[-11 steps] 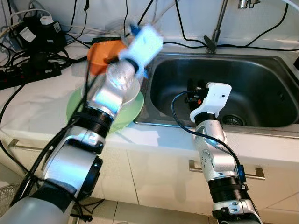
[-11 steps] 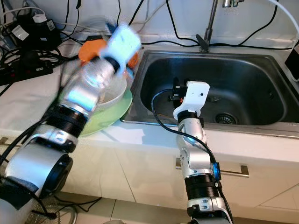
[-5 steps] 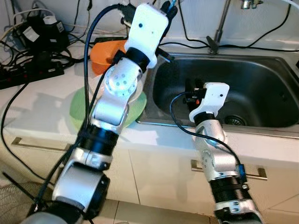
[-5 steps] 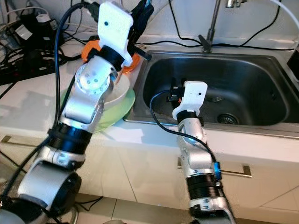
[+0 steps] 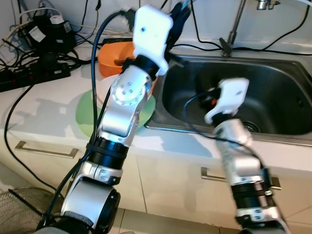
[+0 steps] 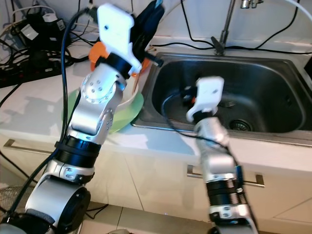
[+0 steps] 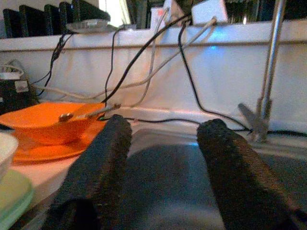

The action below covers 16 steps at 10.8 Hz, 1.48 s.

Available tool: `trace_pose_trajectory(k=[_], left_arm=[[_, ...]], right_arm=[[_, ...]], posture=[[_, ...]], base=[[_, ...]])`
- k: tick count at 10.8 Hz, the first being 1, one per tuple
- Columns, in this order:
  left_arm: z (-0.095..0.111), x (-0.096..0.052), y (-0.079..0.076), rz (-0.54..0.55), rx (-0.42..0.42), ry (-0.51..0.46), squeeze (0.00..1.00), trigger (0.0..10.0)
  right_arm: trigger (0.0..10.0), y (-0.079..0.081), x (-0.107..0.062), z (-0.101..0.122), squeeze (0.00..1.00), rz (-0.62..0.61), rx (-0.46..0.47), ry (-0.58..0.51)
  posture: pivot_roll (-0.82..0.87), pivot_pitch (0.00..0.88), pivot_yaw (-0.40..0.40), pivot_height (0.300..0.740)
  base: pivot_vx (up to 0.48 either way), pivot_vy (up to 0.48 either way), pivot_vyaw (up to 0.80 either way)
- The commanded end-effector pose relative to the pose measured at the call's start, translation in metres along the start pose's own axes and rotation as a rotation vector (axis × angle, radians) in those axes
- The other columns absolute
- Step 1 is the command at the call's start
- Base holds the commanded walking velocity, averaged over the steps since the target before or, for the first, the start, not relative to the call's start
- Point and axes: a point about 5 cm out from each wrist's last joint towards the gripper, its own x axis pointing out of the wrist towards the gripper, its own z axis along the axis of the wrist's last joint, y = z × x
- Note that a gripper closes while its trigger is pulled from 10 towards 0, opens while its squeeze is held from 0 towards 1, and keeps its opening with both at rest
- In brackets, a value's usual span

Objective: Kitchen organization

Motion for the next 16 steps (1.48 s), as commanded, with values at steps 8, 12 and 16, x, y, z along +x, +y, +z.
trace_pose_trajectory(k=[8, 12, 16], left_arm=[[-0.015, -0.006, 0.001, -0.002, -0.173, 0.048, 0.00, 10.0], [-0.024, -0.009, -0.010, -0.069, -0.323, 0.082, 0.00, 10.0], [-0.024, -0.014, -0.022, -0.139, -0.427, 0.085, 0.00, 10.0]], right_arm=[[10.0, 0.022, -0.017, 0.028, 0.00, 0.426, 0.129, -0.019], [10.0, 0.037, -0.019, 0.027, 0.00, 0.475, 0.169, -0.011], [10.0, 0.046, -0.017, 0.023, 0.00, 0.472, 0.173, -0.004]], posture=[[0.04, 0.000, 0.098, 0.740], [0.04, 0.000, 0.106, 0.740], [0.04, 0.000, 0.114, 0.740]], base=[[0.000, 0.000, 0.00], [0.000, 0.000, 0.00], [0.000, 0.000, 0.00]])
